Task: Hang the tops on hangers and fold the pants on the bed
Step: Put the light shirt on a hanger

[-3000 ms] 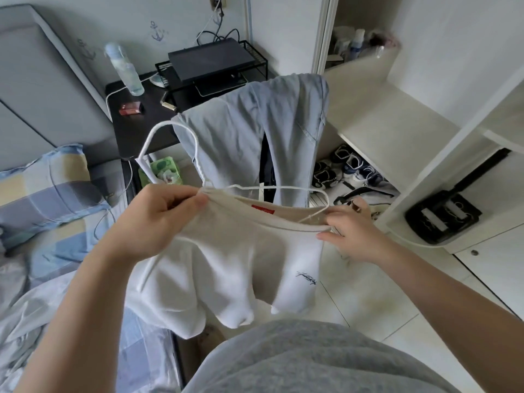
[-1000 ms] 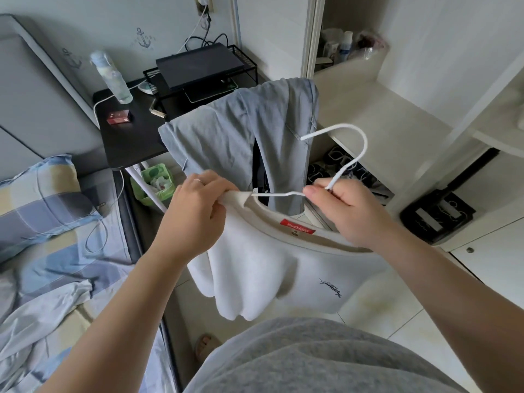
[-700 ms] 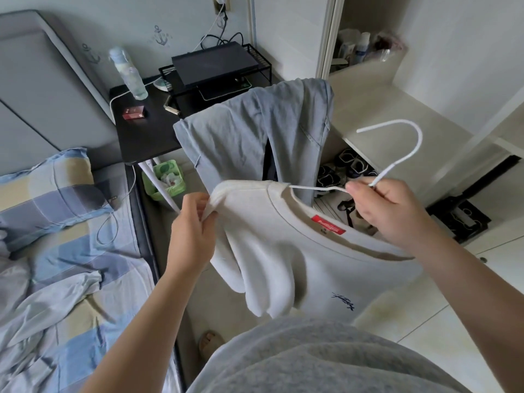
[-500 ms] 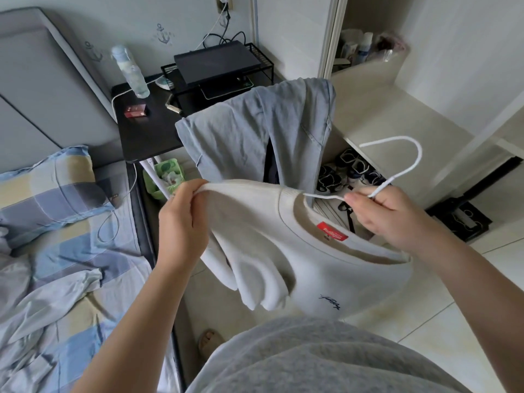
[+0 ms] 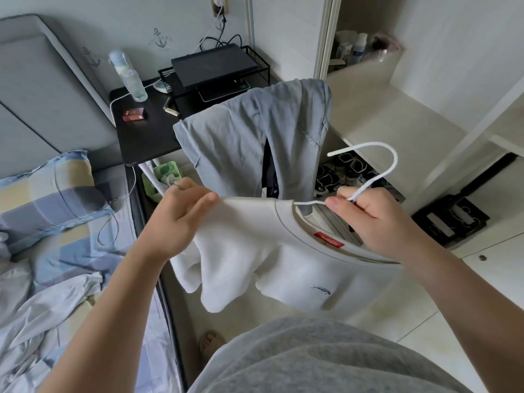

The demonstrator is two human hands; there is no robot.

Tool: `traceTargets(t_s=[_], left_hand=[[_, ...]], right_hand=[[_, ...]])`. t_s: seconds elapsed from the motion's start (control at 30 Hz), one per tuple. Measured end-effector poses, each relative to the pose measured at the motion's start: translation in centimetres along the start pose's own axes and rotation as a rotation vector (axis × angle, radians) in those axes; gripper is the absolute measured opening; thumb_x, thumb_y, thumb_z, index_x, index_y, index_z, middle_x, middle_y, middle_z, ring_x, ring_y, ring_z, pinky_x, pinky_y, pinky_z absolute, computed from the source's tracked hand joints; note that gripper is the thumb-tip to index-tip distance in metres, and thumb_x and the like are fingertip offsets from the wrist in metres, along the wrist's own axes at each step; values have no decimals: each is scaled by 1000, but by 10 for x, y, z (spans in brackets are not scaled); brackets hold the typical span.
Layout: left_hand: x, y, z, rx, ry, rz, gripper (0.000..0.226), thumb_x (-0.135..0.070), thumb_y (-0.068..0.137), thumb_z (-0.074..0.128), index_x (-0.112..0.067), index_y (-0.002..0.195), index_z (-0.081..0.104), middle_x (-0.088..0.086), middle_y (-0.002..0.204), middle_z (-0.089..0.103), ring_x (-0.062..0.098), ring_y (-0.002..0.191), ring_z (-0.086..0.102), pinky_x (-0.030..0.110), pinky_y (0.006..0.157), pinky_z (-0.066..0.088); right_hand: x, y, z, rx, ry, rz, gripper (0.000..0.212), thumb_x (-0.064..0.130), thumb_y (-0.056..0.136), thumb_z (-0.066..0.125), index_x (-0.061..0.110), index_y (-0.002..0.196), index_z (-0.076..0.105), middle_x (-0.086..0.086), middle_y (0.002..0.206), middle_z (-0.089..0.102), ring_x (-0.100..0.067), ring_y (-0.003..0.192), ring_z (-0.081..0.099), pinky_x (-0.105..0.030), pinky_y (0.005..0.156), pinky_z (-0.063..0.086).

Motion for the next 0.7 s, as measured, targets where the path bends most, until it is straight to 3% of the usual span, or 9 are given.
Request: traceTargets(t_s=[0.1,0.27,0.37,0.53,0.63,0.7], left_hand=[[-23,4,22,177,110,59,48,-41,101,42,-12,63,42,2,65,40,22,66,42,41,67,35],[-19,-5,53,482,-226,-269,36,-18,104,52,11,84,55,10,77,45,22,74,40,38,71,32],[-20,-8,54,545,-266,-291,30,-15,103,54,6,82,57,9,78,42,22,77,37,37,73,27],[-26,-2,53,514,-223,-268,19,-16,100,59,-10,84,65,4,77,51,20,74,43,37,71,34],[-31,1,52,395,-35,-171,14,-21,100,60,-21,86,64,-13,73,59,6,66,49,18,64,39],[-40,0,49,266,96,-67,12,-19,100,58,-18,90,62,-11,77,59,7,75,53,14,66,40]], right_hand=[[4,3,6,20,-34,-35,46,31,97,52,21,61,25,8,53,22,-5,49,22,-22,48,20],[0,4,17,72,-120,-57,48,41,95,52,21,60,26,7,52,23,-5,49,24,-23,48,21],[-5,1,18,84,-135,-46,48,39,96,53,21,60,27,8,52,24,-6,49,25,-25,49,22],[-4,2,11,52,-143,-60,48,35,96,54,22,60,26,8,52,23,-6,49,24,-24,49,22],[-6,3,9,35,-140,-51,47,34,97,54,21,60,26,8,52,23,-6,50,24,-27,49,23],[-11,5,8,23,-134,-30,47,35,97,53,18,61,27,8,53,24,-6,50,25,-27,50,23]])
Point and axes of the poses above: each hand's wrist, its own y-axis towards the middle knuckle, its own z-axis out of the palm, x = y × z, the point moved 7 cm from there along y, towards the middle knuckle
